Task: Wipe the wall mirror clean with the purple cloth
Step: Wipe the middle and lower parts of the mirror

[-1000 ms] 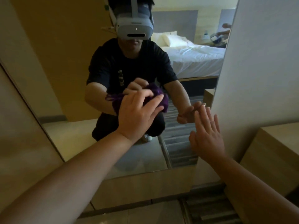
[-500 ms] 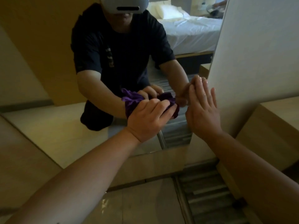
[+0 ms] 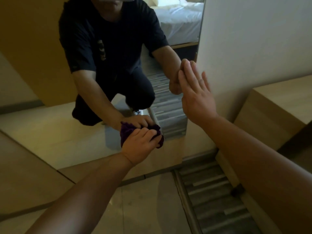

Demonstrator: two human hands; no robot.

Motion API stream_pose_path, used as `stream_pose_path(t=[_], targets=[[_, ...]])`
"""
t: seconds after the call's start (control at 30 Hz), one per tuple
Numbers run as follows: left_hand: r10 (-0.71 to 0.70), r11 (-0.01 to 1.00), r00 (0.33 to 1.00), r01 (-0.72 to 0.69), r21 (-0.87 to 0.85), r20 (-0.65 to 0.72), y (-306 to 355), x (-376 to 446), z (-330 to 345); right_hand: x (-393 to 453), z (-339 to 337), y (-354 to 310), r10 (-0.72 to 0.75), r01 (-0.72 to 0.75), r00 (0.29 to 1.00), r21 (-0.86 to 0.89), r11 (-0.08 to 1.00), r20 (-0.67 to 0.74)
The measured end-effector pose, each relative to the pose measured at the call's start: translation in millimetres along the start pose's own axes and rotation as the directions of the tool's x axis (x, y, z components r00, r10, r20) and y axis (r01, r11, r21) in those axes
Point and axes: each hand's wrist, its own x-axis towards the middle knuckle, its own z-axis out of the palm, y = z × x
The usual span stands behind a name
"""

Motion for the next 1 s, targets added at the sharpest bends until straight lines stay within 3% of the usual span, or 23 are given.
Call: stream_pose_path(t=[0.13, 0.23, 0.37, 0.47, 0.67, 1.0], targets=[[-0.261, 0.962, 0.964, 0.254, -0.100, -0.059, -15, 54, -49, -2, -12, 8, -0.024, 0.023, 1.000, 0.062, 0.998, 0.005], [-0.350, 0.934, 0.914, 0.324, -0.150, -0.205, -37, 108, -90, -5, -19, 18, 0.105, -0.103, 0.994, 0.103, 0.989, -0.023], [-0.290, 0.957, 0.875, 0.257, -0.137, -0.388, -65, 171, -123, -3, -23, 40, 0.269, -0.270, 0.963, 0.030, 0.962, 0.027], [-0.174, 0.982, 0.887, 0.190, -0.005, -0.428, -72, 209, -123, 1, -17, 53, 0.310, -0.311, 0.949, 0.003, 0.951, 0.061], [-0.001, 0.956, 0.919, 0.117, 0.271, -0.394, -60, 216, -85, -1, 6, 65, 0.288, -0.286, 0.956, -0.044, 0.957, 0.061], [0.162, 0.975, 0.980, -0.141, 0.170, -0.117, 19, 97, 18, -6, 29, 93, 0.166, -0.167, 0.986, -0.088, 0.982, -0.016]])
